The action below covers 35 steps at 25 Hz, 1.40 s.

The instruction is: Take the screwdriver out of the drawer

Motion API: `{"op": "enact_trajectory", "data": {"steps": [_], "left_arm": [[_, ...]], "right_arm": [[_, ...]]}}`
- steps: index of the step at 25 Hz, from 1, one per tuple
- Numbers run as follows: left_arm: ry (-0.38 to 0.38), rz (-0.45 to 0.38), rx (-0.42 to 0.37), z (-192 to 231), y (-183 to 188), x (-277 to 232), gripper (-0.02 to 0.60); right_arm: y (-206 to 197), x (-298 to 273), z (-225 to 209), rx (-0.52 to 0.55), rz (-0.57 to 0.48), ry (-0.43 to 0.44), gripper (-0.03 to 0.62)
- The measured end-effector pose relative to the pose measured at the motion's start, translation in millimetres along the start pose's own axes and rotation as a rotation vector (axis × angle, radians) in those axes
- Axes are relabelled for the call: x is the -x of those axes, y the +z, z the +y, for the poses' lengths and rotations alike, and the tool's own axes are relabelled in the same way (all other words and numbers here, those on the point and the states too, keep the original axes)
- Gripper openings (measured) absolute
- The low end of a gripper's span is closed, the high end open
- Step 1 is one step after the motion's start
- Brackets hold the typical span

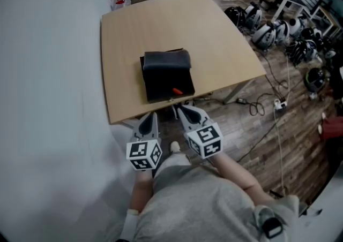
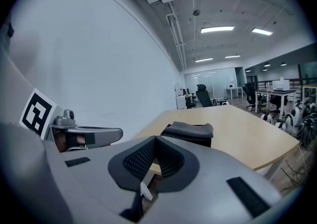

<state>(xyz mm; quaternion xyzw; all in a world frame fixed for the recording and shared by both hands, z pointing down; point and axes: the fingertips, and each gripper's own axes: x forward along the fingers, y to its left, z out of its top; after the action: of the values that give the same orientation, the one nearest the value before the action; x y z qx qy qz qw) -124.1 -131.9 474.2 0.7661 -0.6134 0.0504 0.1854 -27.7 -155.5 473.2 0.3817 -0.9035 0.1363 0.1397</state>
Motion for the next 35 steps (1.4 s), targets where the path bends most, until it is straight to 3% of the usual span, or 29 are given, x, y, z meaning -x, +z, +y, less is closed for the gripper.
{"op": "enact_trajectory", "data": {"steps": [10, 19, 29, 35], "left_arm": [[-0.034, 0.015, -0.002, 46.5, 23.6, -64.1, 0.0], [-0.035, 0.029, 0.012, 81.5, 26.7, -94.9, 0.0], [-0.024, 0.06, 0.033, 92.2, 16.5, -121.6, 0.0], [0.008, 0.075, 0.055, 104.5, 14.1, -143.4, 0.0]], "right_arm": [[20.1, -76.3, -27.1, 0.012, 0.032, -0.021, -0.002], [15.2, -119.3, -56.6, 0.037, 0.111, -0.061, -0.002], [-22.4, -152.7, -90.3, 0.069, 0.293, -0.034, 0.0], [-51.6, -179.7, -101.0, 0.112, 0.44, 0.034, 0.0]]}}
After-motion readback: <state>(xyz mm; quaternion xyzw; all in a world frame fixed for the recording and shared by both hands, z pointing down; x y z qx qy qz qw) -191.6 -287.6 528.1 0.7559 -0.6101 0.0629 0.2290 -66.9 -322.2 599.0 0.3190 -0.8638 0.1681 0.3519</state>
